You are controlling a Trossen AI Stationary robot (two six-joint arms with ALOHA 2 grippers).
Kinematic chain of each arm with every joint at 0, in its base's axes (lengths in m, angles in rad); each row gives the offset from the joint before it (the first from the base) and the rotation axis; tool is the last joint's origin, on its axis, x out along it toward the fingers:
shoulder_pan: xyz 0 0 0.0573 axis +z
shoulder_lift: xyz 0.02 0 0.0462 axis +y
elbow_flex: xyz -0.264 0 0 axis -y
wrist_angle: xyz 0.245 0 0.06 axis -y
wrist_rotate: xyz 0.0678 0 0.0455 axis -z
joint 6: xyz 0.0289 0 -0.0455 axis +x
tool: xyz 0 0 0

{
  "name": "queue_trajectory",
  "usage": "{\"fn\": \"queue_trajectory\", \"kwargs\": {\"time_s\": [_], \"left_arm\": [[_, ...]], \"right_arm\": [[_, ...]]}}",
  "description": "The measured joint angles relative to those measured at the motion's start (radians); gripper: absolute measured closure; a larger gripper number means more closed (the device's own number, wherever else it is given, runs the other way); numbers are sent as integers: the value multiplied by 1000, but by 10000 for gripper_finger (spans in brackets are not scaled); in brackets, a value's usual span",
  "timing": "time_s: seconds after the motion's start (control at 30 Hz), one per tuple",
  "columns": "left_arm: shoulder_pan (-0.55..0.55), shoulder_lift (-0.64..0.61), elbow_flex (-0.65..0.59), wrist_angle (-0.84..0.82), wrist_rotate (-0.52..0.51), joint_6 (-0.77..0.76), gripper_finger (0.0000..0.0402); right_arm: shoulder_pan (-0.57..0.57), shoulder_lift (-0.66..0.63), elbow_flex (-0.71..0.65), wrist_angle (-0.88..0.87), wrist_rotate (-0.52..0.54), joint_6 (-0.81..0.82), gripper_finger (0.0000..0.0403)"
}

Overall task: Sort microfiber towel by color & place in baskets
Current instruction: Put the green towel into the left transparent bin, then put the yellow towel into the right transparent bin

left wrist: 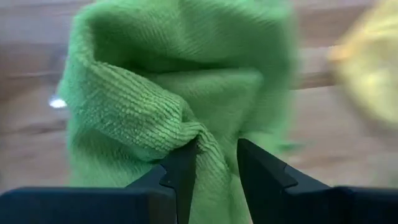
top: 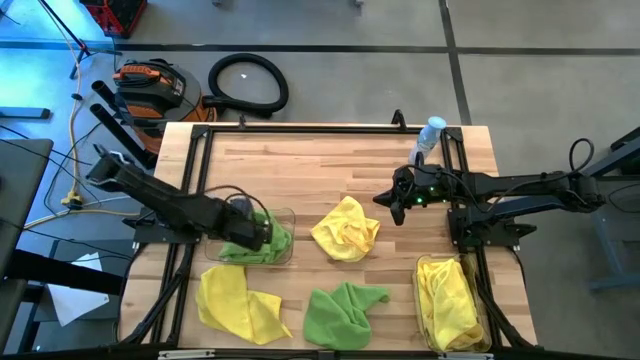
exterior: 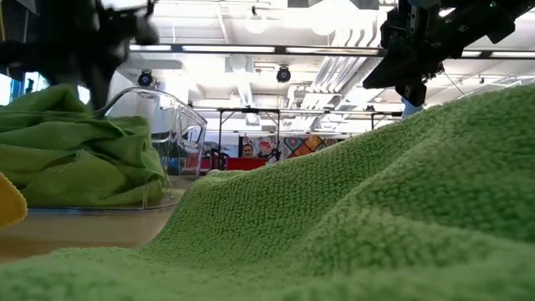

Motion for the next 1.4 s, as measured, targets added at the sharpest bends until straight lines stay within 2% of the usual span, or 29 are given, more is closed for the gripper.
{"fn": "queue_trajectory", "kwargs": {"time_s": [0.17,0.43,0.67,0.9,1.13,1.3,1.4], "left_arm": [[10,122,-1,-95,80,-2,296],[10,209,-57,-30,90,-10,296],[10,176,-57,-40,80,-37,296],[4,65,29,-197,92,-99,296],[-7,5,172,-326,8,-123,296],[-26,14,262,-279,-122,-74,296],[-39,14,272,-149,-201,43,296]], "right_arm": [[0,1,0,-7,0,-2,403],[0,1,0,-12,0,-1,403],[0,1,0,-15,0,1,403],[0,1,0,-41,0,1,403],[0,1,0,-46,0,1,403],[0,1,0,-46,0,1,403],[0,1,0,-46,0,1,403]]}}
